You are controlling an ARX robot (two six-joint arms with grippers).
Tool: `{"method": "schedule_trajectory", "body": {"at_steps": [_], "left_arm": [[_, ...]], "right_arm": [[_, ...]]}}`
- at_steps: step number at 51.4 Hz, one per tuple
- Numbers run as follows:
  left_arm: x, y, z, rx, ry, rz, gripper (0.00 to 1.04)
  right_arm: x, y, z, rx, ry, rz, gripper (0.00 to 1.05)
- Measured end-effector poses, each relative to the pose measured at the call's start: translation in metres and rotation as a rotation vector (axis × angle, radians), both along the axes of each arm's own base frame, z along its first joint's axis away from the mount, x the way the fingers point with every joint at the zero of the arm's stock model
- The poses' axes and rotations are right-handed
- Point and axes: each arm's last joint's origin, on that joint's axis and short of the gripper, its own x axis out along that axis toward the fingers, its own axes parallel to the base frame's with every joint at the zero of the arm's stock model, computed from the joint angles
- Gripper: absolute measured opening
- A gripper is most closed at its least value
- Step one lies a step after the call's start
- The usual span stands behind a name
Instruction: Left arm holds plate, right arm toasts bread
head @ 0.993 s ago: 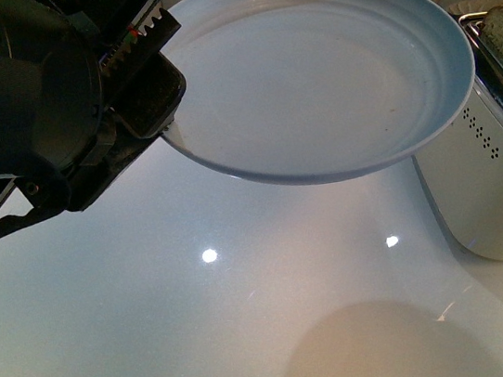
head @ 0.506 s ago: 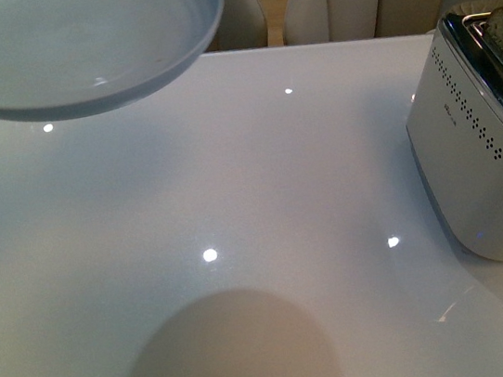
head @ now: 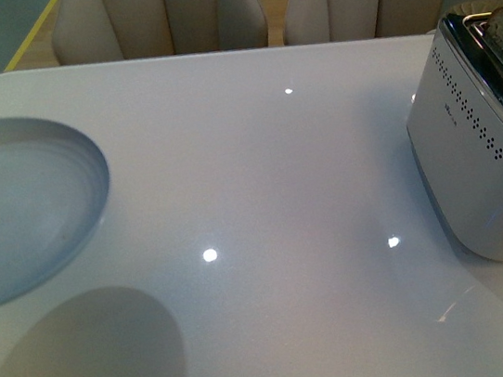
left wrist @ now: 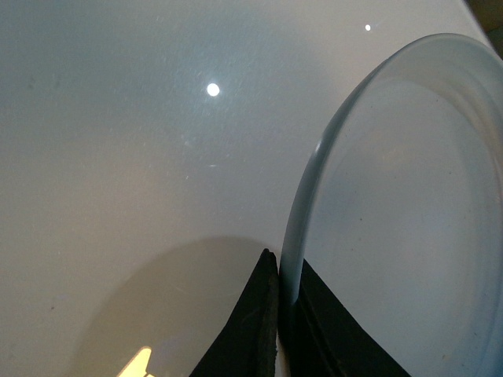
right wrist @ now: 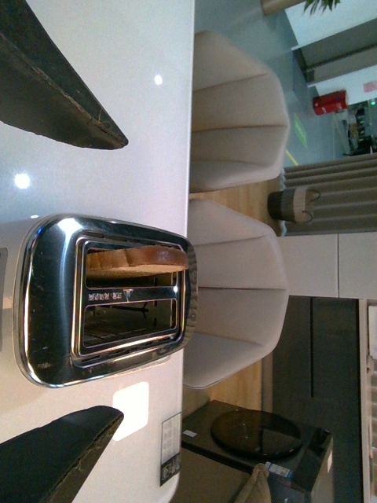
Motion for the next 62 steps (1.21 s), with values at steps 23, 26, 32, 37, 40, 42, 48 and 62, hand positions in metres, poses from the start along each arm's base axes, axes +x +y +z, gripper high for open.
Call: {"method": "schedule_trajectory", "body": {"at_steps": [23, 26, 32, 37, 40, 42, 48, 62], "left_arm": [[-0.006, 0.012, -0.067, -0.086, -0.001, 0.064, 0.03], [-0.006, 0.013, -0.075, -0.091, 0.007, 0.068, 0.03], [-0.004, 0.013, -0.086, -0.096, 0.013, 0.064, 0.03], [0.001, 0.013, -0.095, -0.094, 0.015, 0.06, 0.03], [0.004, 0.012, -0.1, -0.094, 0.018, 0.054, 0.03], [0.006, 0.011, -0.103, -0.095, 0.021, 0.05, 0.03], [0.01, 0.011, -0.113, -0.098, 0.029, 0.046, 0.03], [0.014, 0.01, -0.134, -0.108, 0.065, 0.045, 0.03]], "right_arm": [[0.0, 0.0, 0.0, 0.0, 0.0, 0.0, 0.96], [0.0, 0.0, 0.0, 0.0, 0.0, 0.0, 0.96], [0.0, 0.0, 0.0, 0.0, 0.0, 0.0, 0.96], [0.0, 0.0, 0.0, 0.0, 0.0, 0.0, 0.96], [0.0, 0.0, 0.0, 0.0, 0.0, 0.0, 0.96], [0.0, 0.0, 0.0, 0.0, 0.0, 0.0, 0.96], [0.0, 0.0, 0.0, 0.0, 0.0, 0.0, 0.96], [0.0, 0.0, 0.0, 0.0, 0.0, 0.0, 0.96]]}}
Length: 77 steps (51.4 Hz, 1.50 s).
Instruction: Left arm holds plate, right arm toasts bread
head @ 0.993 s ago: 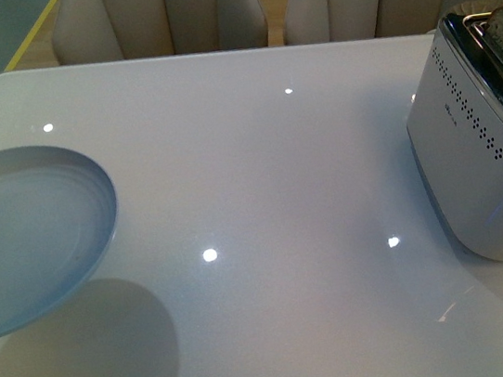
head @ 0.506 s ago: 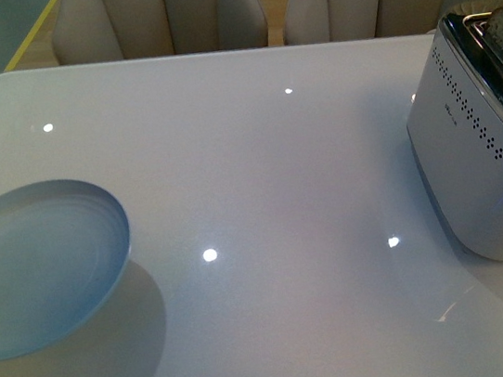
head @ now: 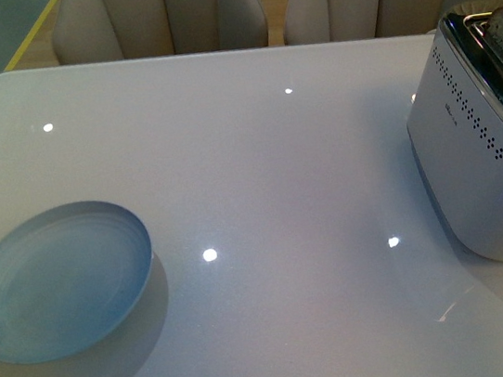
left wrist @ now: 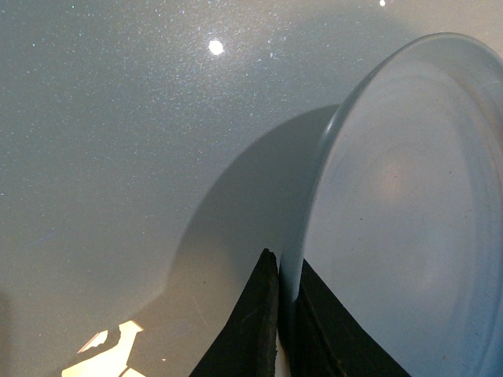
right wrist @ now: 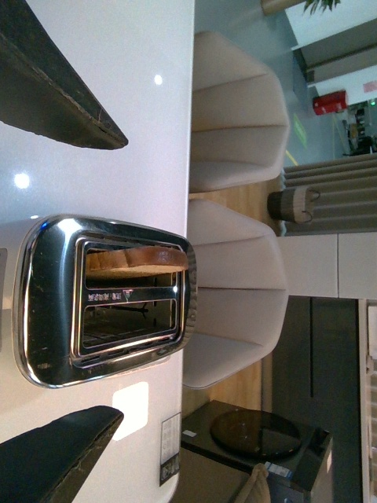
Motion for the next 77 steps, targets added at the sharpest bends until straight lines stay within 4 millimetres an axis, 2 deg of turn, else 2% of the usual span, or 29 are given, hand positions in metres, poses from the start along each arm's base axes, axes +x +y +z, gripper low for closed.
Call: {"method": "schedule_trajectory", "body": {"at_steps": [28, 50, 53, 60, 65, 68, 77], "left_arm": [[0.017, -0.004, -0.018, 0.032, -0.033, -0.038, 0.03], [0.017, -0.002, -0.025, 0.025, -0.027, -0.04, 0.04], [0.017, -0.002, -0.025, 0.026, -0.026, -0.038, 0.16], [0.017, -0.001, -0.024, 0.027, -0.031, -0.036, 0.34], [0.016, 0.0, -0.018, 0.029, -0.038, -0.032, 0.53], [0.015, 0.0, -0.015, 0.029, -0.039, -0.029, 0.61], [0.011, 0.004, 0.011, 0.042, -0.075, -0.009, 0.92]], "right_arm": [[0.0, 0.0, 0.0, 0.0, 0.0, 0.0, 0.96], [0.0, 0.0, 0.0, 0.0, 0.0, 0.0, 0.96], [0.0, 0.0, 0.0, 0.0, 0.0, 0.0, 0.96], [0.0, 0.0, 0.0, 0.0, 0.0, 0.0, 0.96], [0.0, 0.0, 0.0, 0.0, 0.0, 0.0, 0.96], [0.0, 0.0, 0.0, 0.0, 0.0, 0.0, 0.96], [0.0, 0.0, 0.0, 0.0, 0.0, 0.0, 0.96]]}}
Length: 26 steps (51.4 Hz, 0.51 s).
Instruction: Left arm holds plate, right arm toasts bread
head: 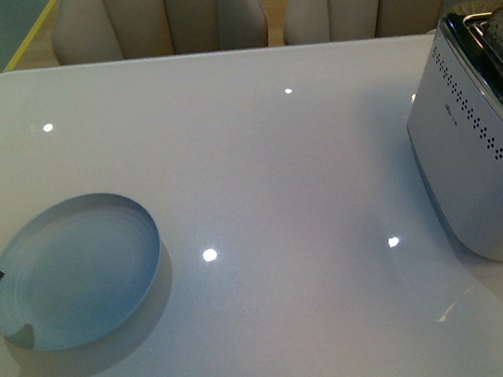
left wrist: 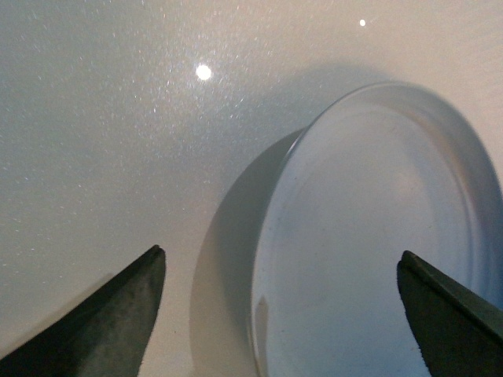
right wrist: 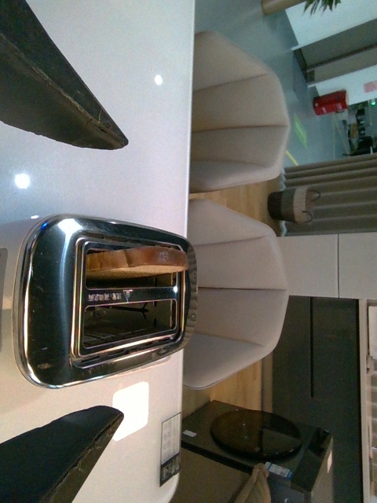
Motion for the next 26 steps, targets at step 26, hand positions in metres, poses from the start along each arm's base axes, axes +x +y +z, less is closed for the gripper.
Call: {"method": "schedule_trajectory", "body": {"at_steps": [26], "left_arm": [[-0.006, -0.012, 0.13, 0.162, -0.162, 0.026, 0.97]], "right_arm": [[0.0, 0.0, 0.0, 0.0, 0.0, 0.0, 0.96]]}}
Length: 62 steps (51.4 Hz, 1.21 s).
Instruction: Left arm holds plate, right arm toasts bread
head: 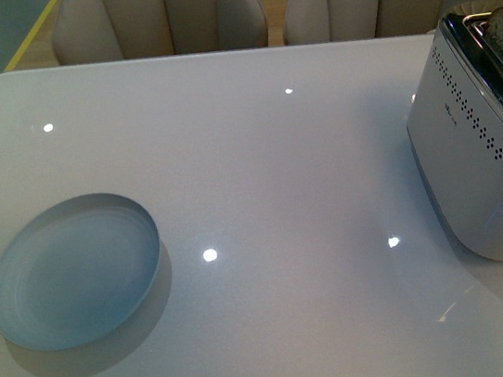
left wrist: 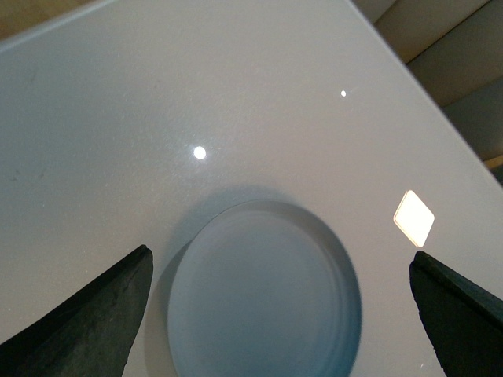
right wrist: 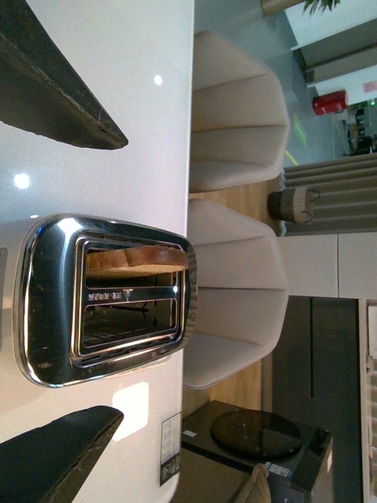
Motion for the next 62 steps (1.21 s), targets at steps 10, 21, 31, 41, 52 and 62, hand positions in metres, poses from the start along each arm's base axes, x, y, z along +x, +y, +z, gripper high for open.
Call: {"method": "schedule_trajectory", "body": {"at_steps": [10, 21, 31, 41, 52, 62], "left_arm": [[-0.01, -0.023, 0.053, 0.021, -0.116, 0.051, 0.97], [-0.032, -0.057, 0.097, 0.036, -0.192, 0.087, 0.97], [-0.039, -0.065, 0.105, 0.034, -0.205, 0.082, 0.97], [-0.049, -0.061, 0.096, 0.281, -0.511, -0.215, 0.72], [-0.074, -0.052, 0.083, 0.576, -0.555, -0.297, 0.31], [-0.092, -0.04, 0.073, 0.61, -0.553, -0.306, 0.03]], "right_arm": [[0.0, 0.0, 0.0, 0.0, 0.0, 0.0, 0.96], [0.0, 0.0, 0.0, 0.0, 0.0, 0.0, 0.96], [0.0, 0.0, 0.0, 0.0, 0.0, 0.0, 0.96], [0.0, 0.0, 0.0, 0.0, 0.0, 0.0, 0.96], [0.0, 0.0, 0.0, 0.0, 0.0, 0.0, 0.96], [0.0, 0.0, 0.0, 0.0, 0.0, 0.0, 0.96]]}}
